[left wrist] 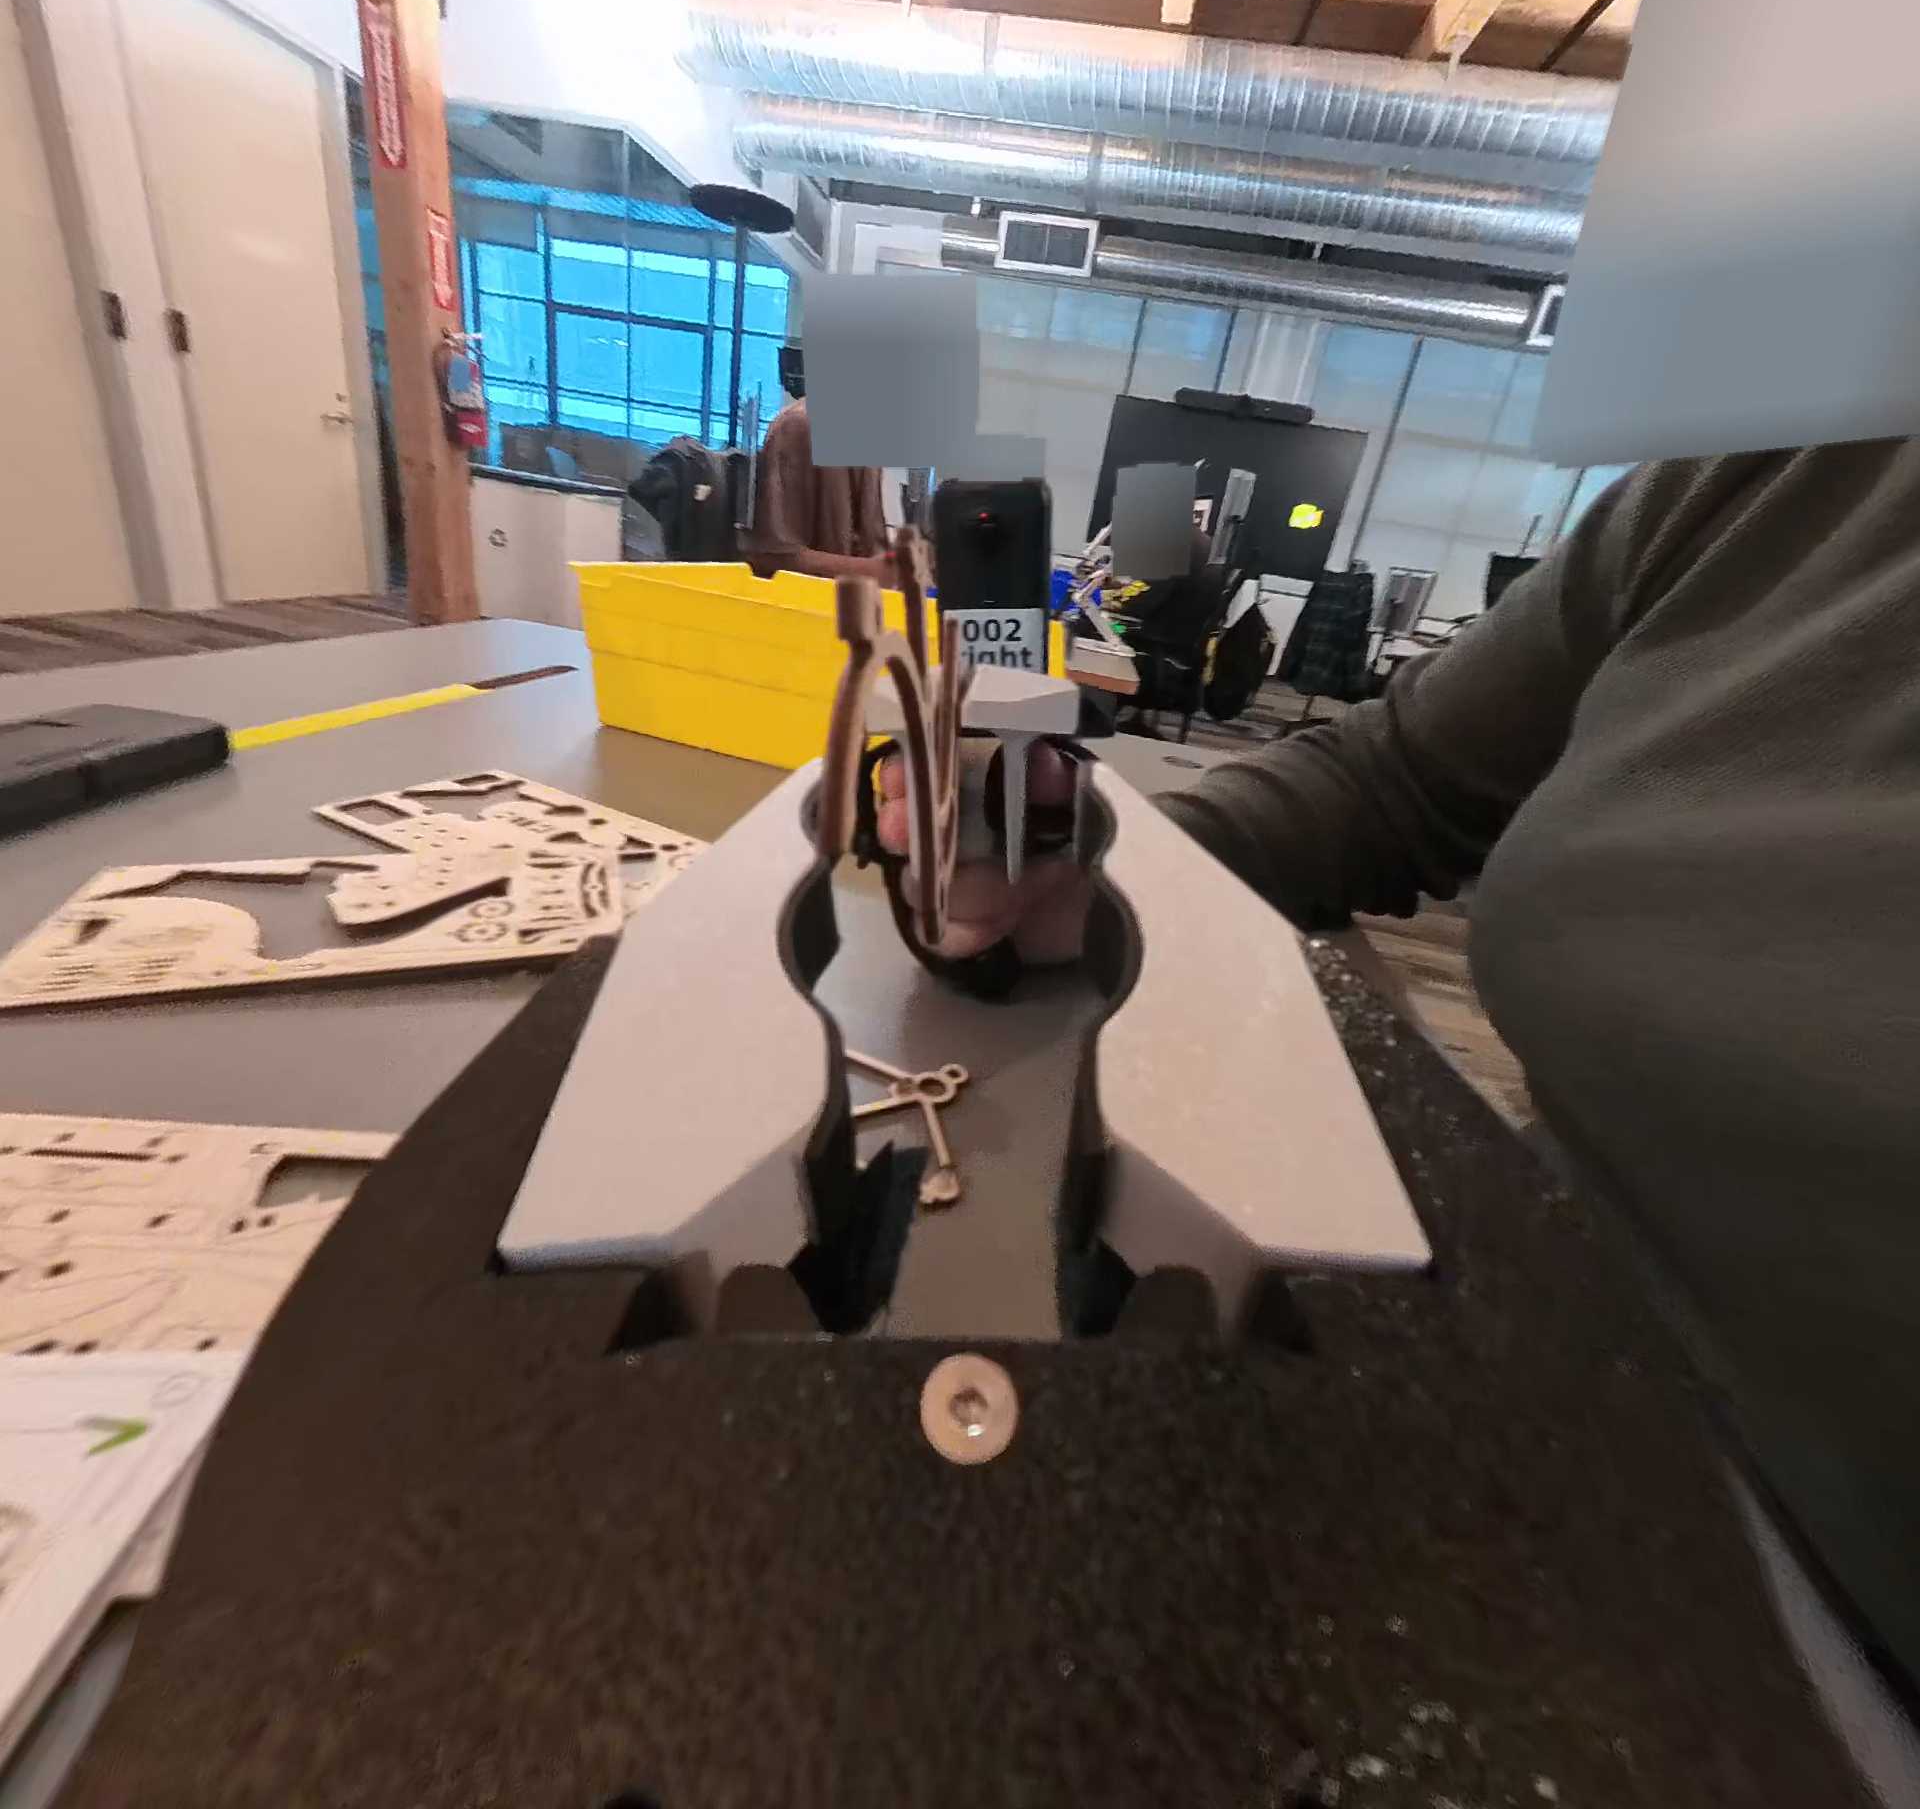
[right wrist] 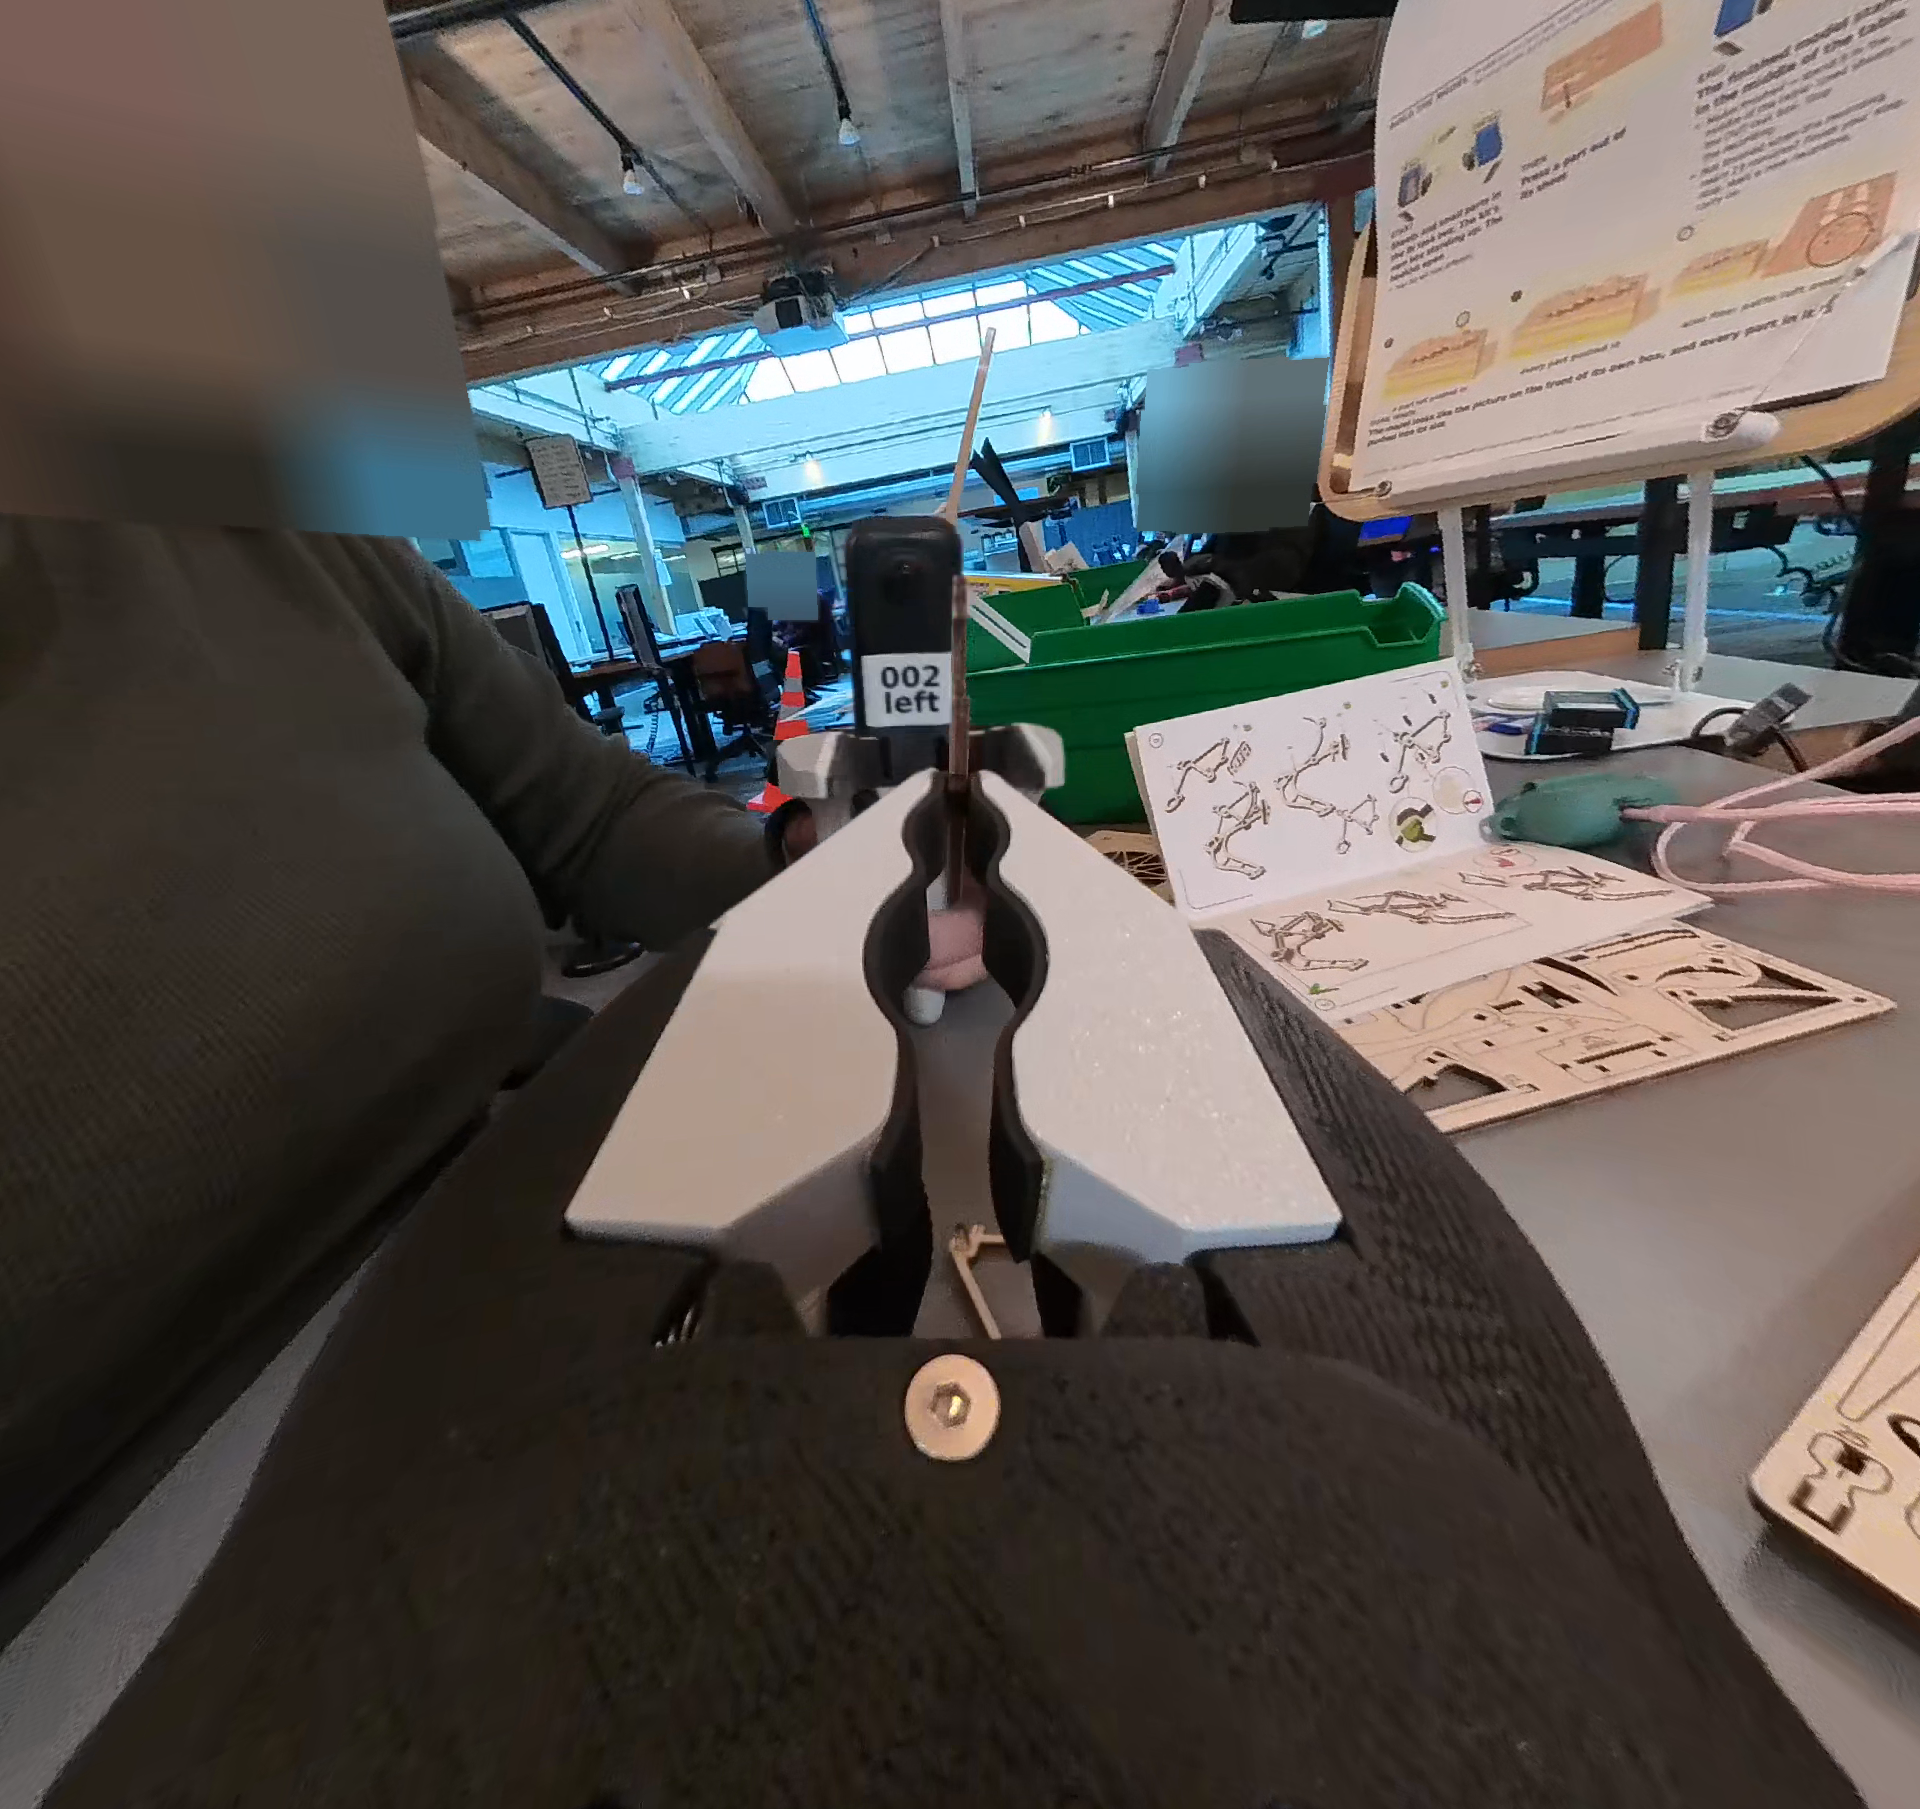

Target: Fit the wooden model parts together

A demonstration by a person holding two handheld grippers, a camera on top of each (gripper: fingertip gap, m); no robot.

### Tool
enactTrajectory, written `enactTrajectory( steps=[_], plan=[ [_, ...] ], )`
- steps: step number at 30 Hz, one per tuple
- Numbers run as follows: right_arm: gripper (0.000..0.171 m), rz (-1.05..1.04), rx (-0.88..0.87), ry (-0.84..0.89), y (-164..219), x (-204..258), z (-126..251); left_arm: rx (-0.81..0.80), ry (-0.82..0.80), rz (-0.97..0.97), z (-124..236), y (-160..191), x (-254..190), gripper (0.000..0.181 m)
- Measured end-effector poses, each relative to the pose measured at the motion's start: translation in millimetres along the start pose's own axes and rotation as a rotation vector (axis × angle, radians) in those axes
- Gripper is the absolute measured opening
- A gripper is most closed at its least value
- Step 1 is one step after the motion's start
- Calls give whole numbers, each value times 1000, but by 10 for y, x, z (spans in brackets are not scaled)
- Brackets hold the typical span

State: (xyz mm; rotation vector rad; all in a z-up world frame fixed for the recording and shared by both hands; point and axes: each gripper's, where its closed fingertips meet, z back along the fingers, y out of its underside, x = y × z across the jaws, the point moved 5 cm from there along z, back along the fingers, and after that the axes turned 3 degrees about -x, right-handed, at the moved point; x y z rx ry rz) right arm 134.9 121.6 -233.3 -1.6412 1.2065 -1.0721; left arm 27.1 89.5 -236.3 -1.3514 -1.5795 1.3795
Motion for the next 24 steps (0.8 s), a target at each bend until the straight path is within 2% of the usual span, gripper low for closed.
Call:
enactTrajectory(
  steps=[4, 5, 8, 11, 12, 16, 24],
  plan=[
    [0, 5, -4, -20, 2, 37, 10, -8, 25, 36, -40, 10, -11, 2],
    [0, 11, -1, -26, 7, 51, 8, -12, 25, 37, -35, 6, -9, 0],
    [2, 91, 7, -4, 11, 84, 10, -15, 24, 6, -24, 4, -43, 0],
    [27, 267, 7, 108, -50, 76, 71, -47, -15, -42, 23, -34, -50, 0],
    [31, 329, 6, 167, -78, 49, 110, -62, -44, -44, 50, -56, -24, 0],
    [30, 496, 20, 347, -150, -71, 230, -138, -146, -37, 180, -146, 87, 0],
    [27, 341, 8, 427, -144, -288, 321, -160, -75, 52, 268, -163, 50, 0]
  ],
)
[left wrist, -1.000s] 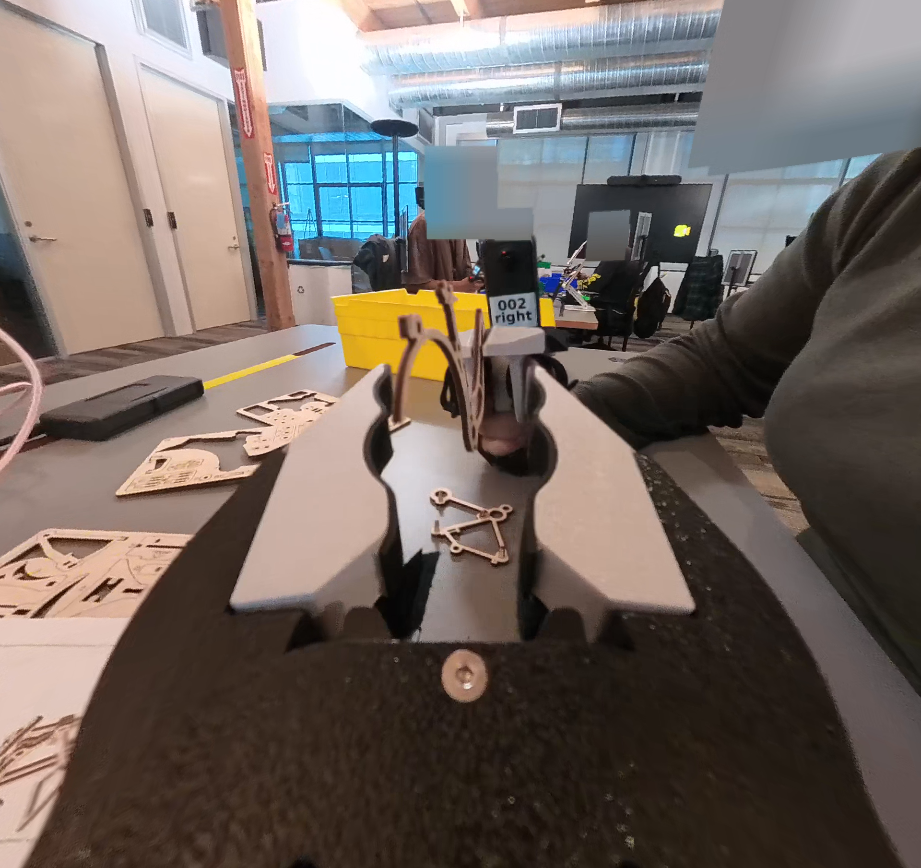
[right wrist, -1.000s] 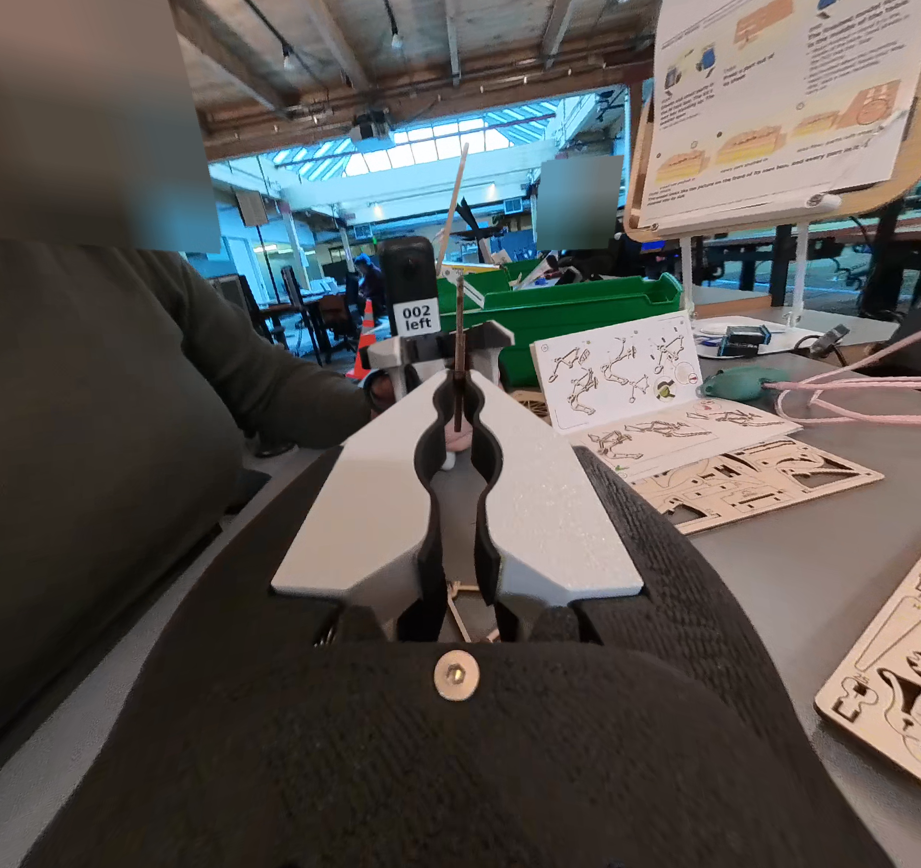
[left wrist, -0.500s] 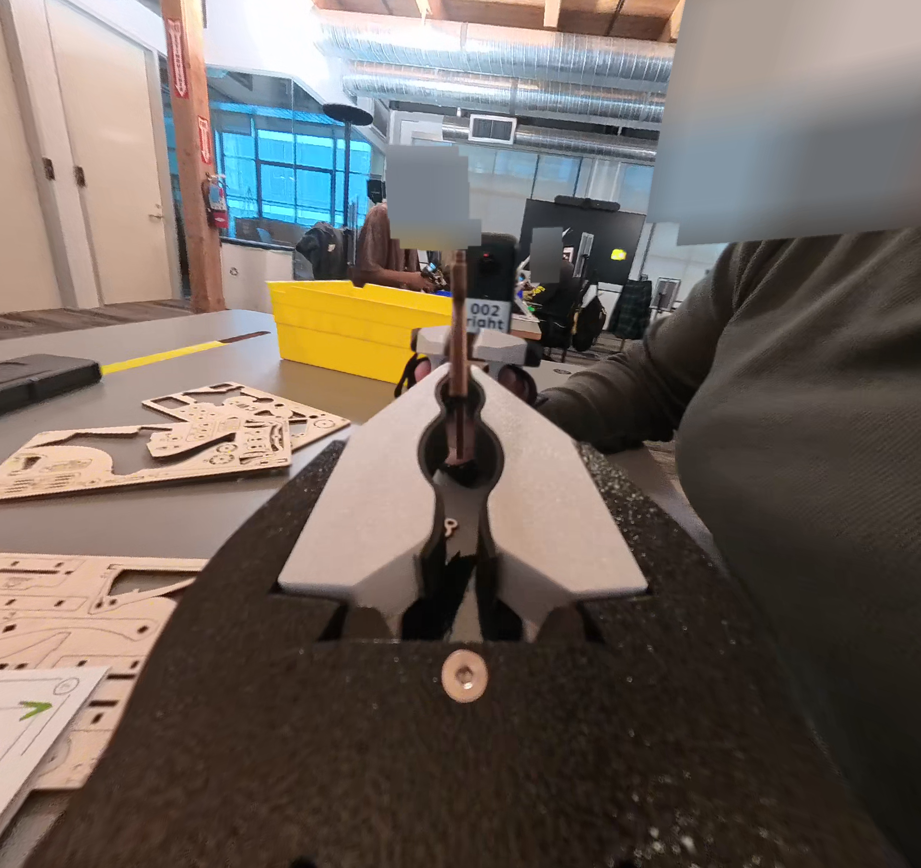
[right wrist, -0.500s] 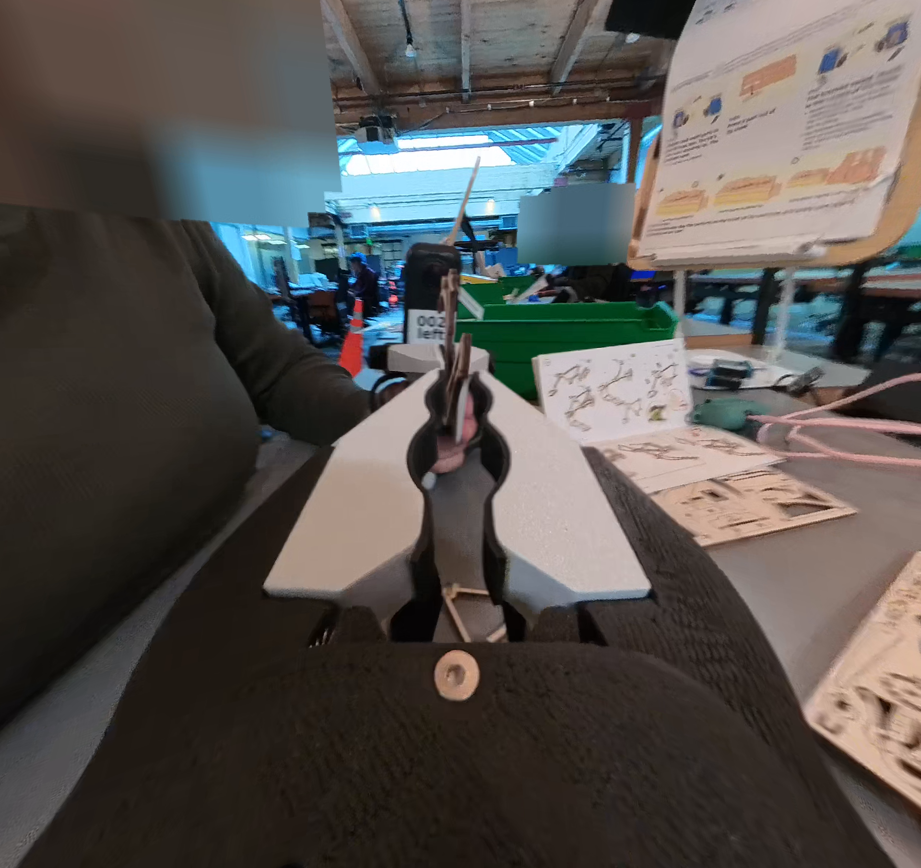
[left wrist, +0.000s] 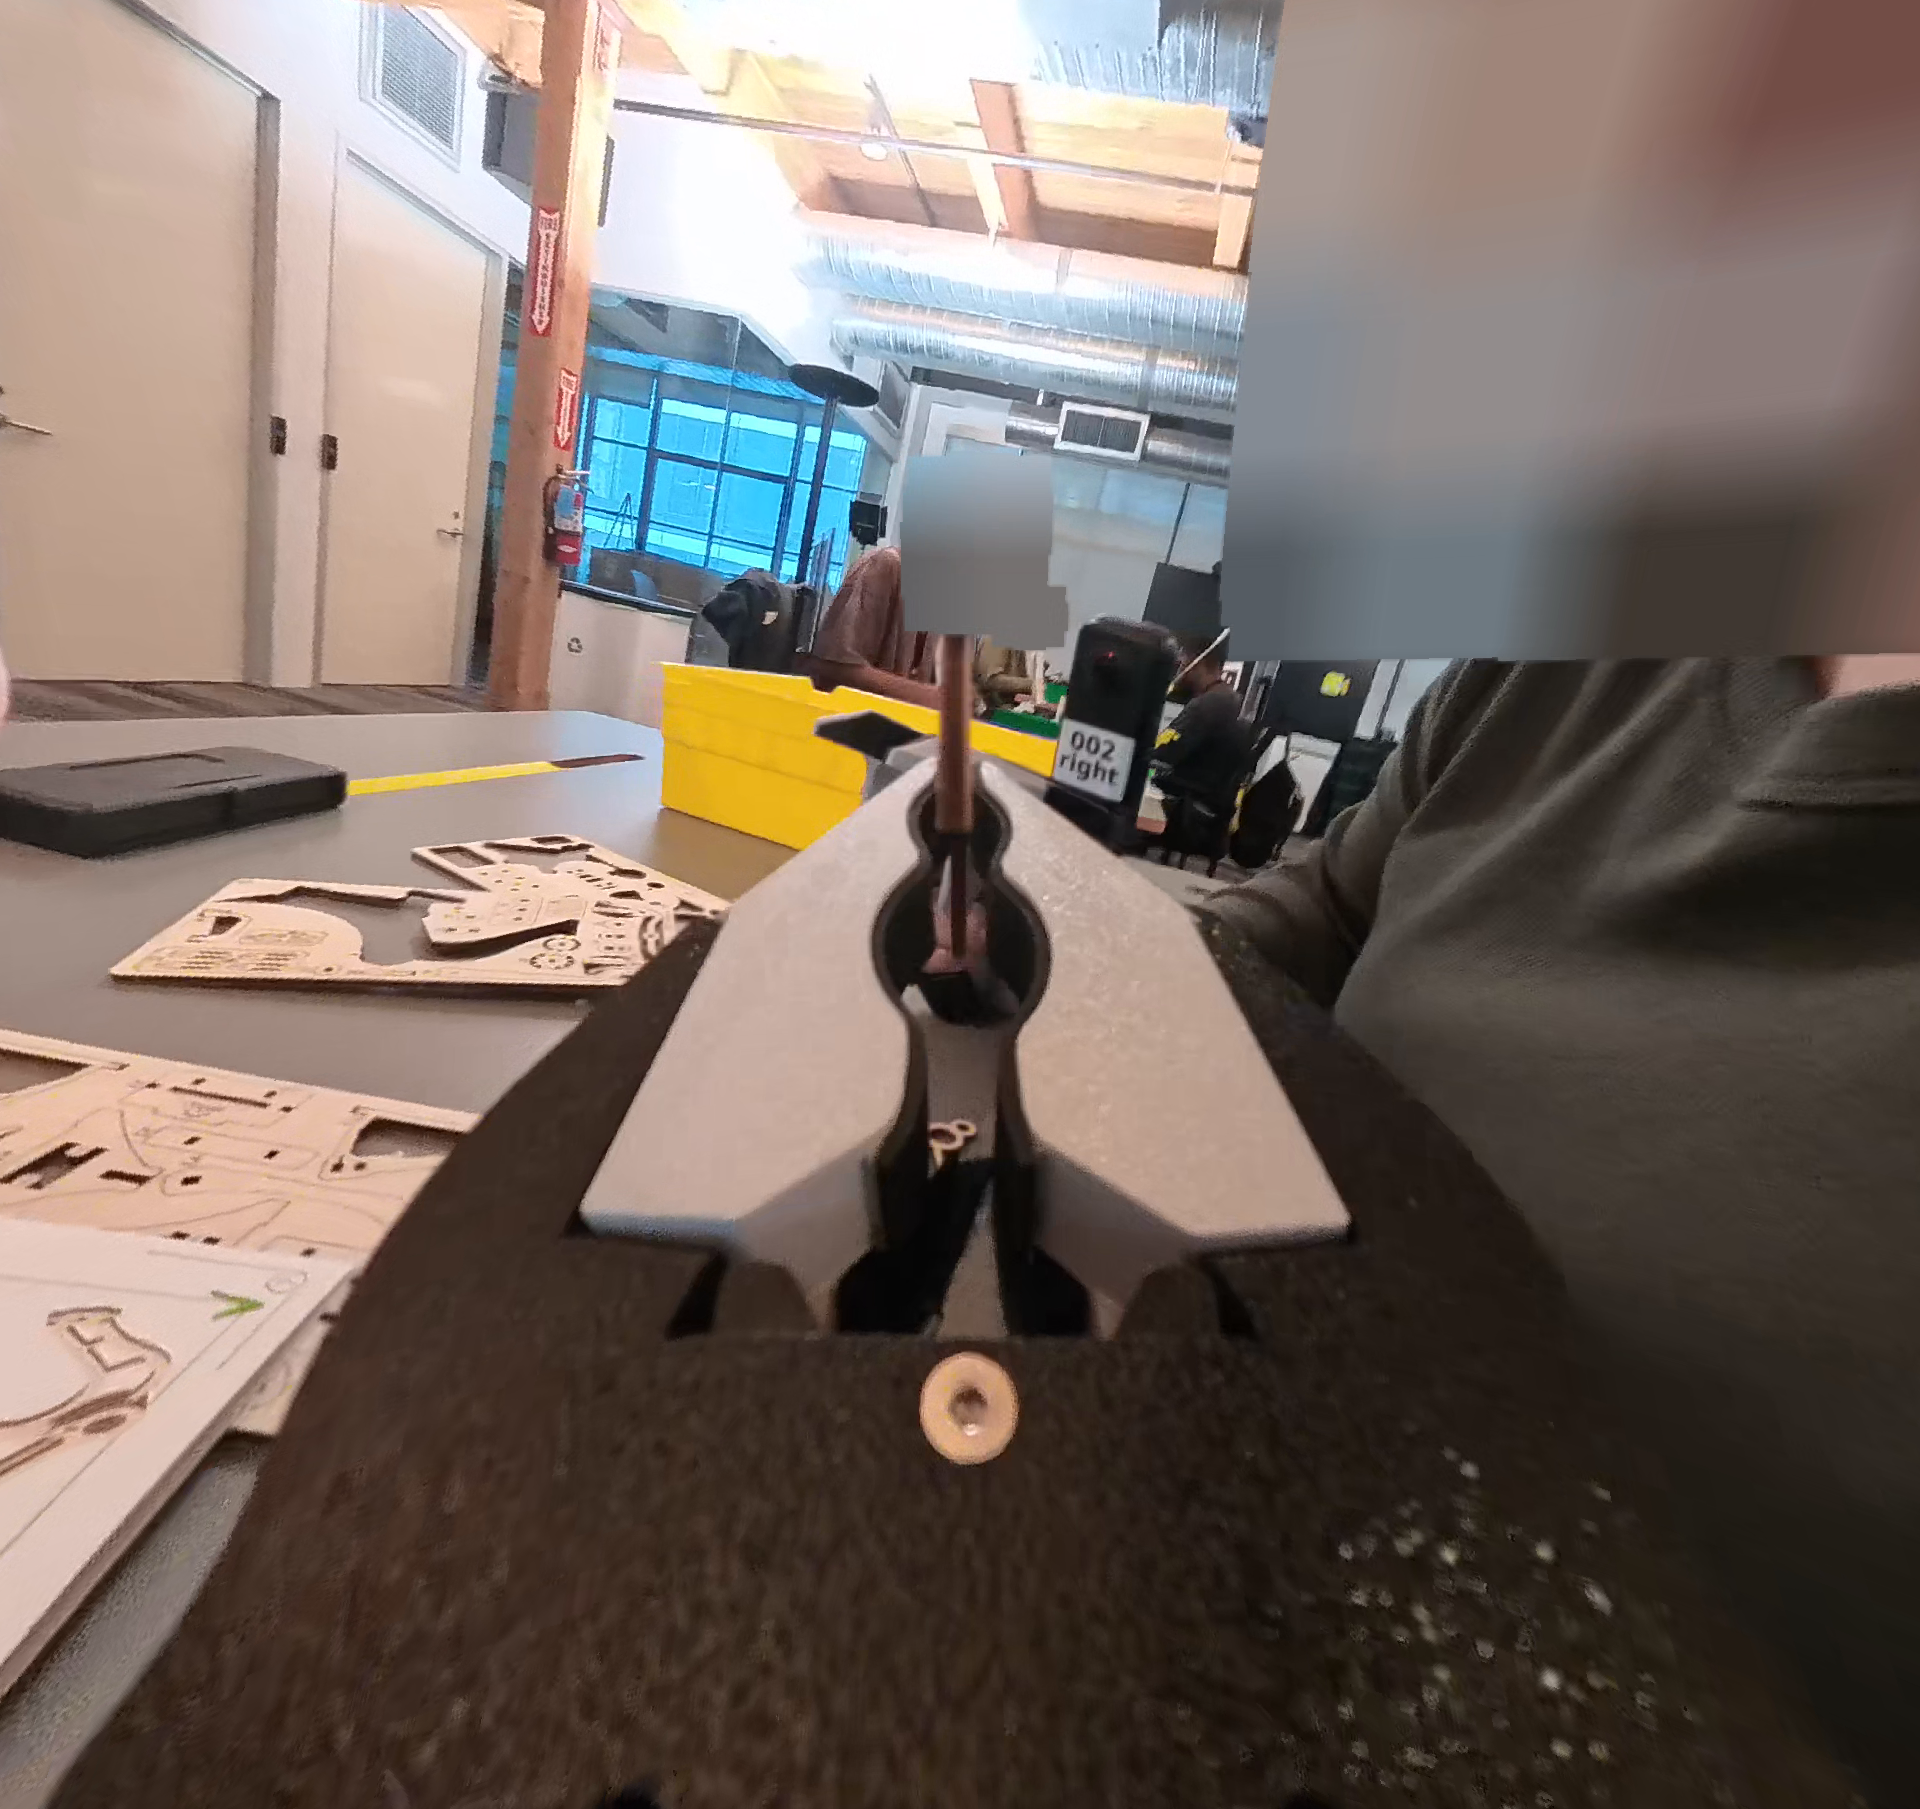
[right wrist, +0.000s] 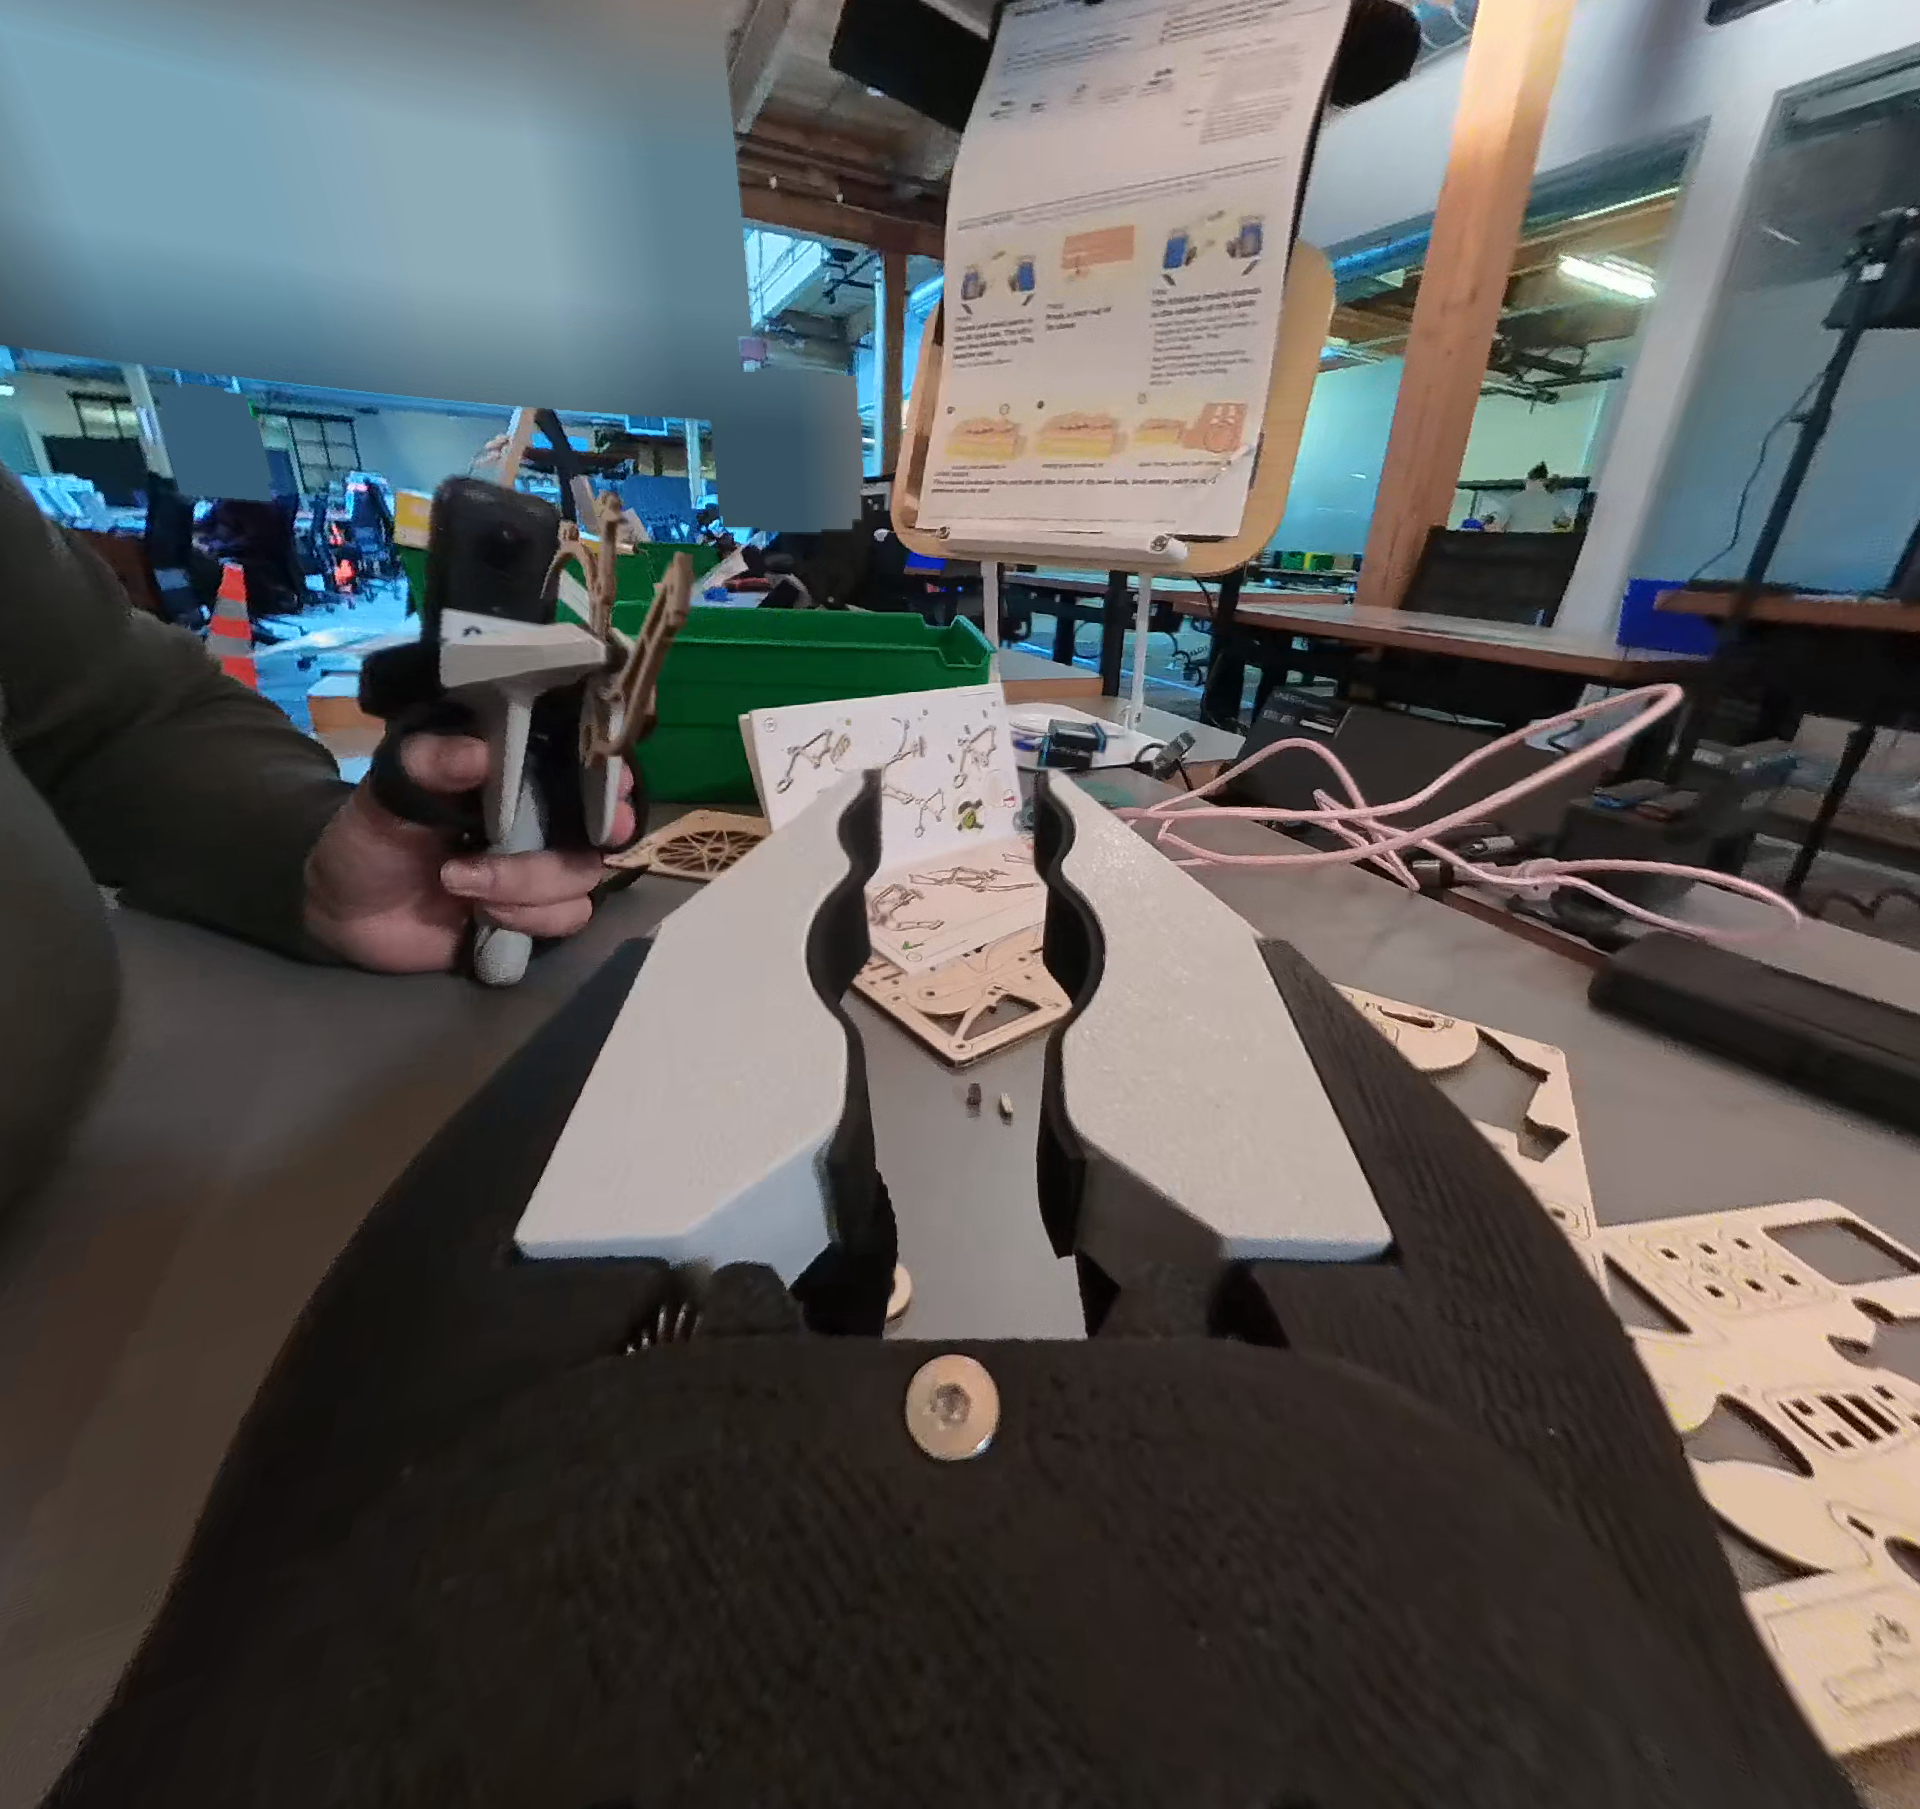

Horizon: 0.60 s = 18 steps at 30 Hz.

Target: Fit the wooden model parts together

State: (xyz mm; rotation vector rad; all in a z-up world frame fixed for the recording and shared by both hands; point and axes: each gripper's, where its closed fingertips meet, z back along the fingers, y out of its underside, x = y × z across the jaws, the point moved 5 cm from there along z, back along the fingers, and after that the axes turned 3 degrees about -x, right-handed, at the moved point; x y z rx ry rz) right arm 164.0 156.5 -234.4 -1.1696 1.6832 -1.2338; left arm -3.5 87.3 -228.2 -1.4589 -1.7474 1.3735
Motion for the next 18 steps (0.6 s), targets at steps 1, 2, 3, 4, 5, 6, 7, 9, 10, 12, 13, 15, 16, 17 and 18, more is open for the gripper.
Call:
enactTrajectory(
  steps=[1, 2, 3, 4, 5, 6, 7, 9, 10, 12, 13, 15, 16, 17, 18],
  plan=[
    [27, -10, -4, 10, -4, -21, 6, -16, -3, 30, 28, -24, 25, 0],
    [26, -17, -7, 18, -4, -35, 9, -33, -3, 61, 56, -47, 48, 0],
    [26, -20, -8, 20, -4, -41, 11, -51, -9, 93, 78, -67, 77, 0],
    [26, -21, -7, 20, -3, -41, 10, -67, -25, 121, 99, -84, 116, 0],
    [26, -19, -6, 20, -3, -40, 9, -85, -37, 146, 118, -100, 150, 0],
    [25, -16, -4, 19, -2, -37, 8, -101, -40, 167, 133, -114, 171, 0],
    [25, -13, -3, 17, -2, -32, 6, -110, -43, 183, 143, -122, 188, 0],
    [25, -5, -2, 11, -2, -20, 5, -107, -57, 199, 147, -117, 212, 0],
    [25, -2, -2, 9, -2, -16, 5, -106, -61, 198, 146, -114, 214, 0],
    [24, 2, 0, 6, -1, -9, 3, -100, -70, 191, 140, -107, 216, 0],
    [24, 3, 1, 4, 0, -7, 2, -94, -76, 187, 136, -100, 220, 0],
    [24, 5, 1, 3, 0, -4, 2, -37, -166, 170, 121, -39, 293, 0],
    [24, 6, 1, 4, 0, -3, 3, 20, -243, 146, 110, 18, 352, 0],
    [24, 8, 1, 7, -1, -4, 4, 52, -248, 128, 93, 36, 347, 0],
    [23, 10, 1, 11, -2, -7, 6, 55, -246, 114, 88, 37, 332, 0]
  ],
)
